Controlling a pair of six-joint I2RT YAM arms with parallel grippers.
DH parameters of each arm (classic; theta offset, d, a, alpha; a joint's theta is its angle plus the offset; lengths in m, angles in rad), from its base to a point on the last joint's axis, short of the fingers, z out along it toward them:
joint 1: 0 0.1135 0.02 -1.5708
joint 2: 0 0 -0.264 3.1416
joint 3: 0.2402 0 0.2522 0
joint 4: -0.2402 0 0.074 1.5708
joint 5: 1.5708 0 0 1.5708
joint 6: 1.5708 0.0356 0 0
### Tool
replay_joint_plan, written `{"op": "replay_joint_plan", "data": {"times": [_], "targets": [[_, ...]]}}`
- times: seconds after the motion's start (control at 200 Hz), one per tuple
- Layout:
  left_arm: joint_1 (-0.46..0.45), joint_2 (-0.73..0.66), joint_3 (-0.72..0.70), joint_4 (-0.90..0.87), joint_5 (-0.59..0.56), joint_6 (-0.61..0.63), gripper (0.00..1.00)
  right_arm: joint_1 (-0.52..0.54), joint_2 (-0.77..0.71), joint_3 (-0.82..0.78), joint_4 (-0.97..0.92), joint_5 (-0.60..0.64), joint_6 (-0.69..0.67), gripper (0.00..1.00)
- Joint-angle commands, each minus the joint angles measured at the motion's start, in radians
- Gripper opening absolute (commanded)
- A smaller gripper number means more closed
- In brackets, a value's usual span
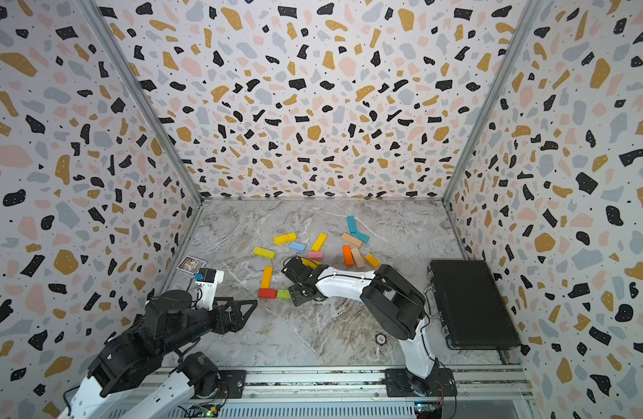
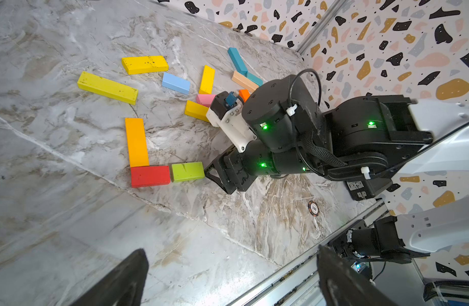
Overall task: Assemble the letter h with building blocks
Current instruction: Assemble the building block at the center of the board.
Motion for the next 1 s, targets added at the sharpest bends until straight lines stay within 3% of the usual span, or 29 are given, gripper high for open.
{"op": "replay_joint_plan", "data": {"times": [0.0, 0.996], "targets": [[0.005, 0.002, 0.0, 0.034, -0.009, 0.013, 0.99, 0.005, 0.026, 0.025, -0.04, 0.011, 0.003, 0.75], [0.004, 0.009, -0.005, 0.032, -0.023, 0.014, 0.99, 0.005, 0.033, -0.018, 0.012, -0.003, 0.062, 0.74]]}}
